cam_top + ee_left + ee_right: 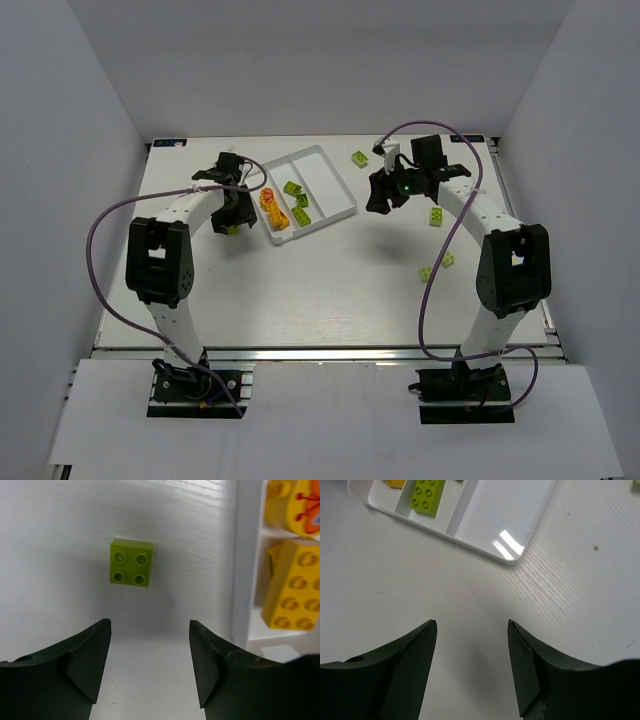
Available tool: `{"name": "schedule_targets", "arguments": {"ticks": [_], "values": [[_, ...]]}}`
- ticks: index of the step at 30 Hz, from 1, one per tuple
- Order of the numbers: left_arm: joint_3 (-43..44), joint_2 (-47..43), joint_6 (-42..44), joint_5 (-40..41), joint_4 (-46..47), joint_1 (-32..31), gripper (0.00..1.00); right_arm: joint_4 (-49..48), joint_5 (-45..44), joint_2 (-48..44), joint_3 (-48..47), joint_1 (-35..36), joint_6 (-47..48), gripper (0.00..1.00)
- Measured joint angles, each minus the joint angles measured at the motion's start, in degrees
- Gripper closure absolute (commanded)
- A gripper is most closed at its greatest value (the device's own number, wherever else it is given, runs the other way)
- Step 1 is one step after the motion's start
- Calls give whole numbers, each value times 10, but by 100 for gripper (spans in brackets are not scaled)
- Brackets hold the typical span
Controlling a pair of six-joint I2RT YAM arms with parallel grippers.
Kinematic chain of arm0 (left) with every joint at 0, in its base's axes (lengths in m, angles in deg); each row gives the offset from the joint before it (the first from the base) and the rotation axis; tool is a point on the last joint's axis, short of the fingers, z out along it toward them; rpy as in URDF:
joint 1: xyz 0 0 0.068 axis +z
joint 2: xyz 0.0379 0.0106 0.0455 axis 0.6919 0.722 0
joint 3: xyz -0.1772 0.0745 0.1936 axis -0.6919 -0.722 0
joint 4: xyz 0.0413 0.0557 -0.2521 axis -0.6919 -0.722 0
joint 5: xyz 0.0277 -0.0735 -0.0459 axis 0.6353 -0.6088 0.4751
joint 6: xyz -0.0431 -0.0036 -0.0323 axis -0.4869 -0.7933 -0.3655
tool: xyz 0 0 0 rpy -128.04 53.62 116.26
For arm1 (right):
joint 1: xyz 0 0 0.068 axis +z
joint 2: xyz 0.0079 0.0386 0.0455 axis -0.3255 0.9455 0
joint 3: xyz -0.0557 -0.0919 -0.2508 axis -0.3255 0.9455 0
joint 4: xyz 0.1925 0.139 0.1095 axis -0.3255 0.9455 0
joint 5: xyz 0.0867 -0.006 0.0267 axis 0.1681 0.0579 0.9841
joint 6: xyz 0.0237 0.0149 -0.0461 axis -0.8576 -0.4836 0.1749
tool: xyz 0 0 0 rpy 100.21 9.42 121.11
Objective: Sort the legos into containers by color
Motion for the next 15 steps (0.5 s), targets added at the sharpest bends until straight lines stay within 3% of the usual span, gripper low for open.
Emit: {"name": "schedule_targets", "arguments": {"ticks": [9, 15], "values": [[42, 90, 48, 42, -9, 5, 31, 5, -4, -4, 3, -2, 7, 35], [71, 120, 60, 48, -7, 8, 62, 6, -8, -8, 6, -8, 9, 35]]}}
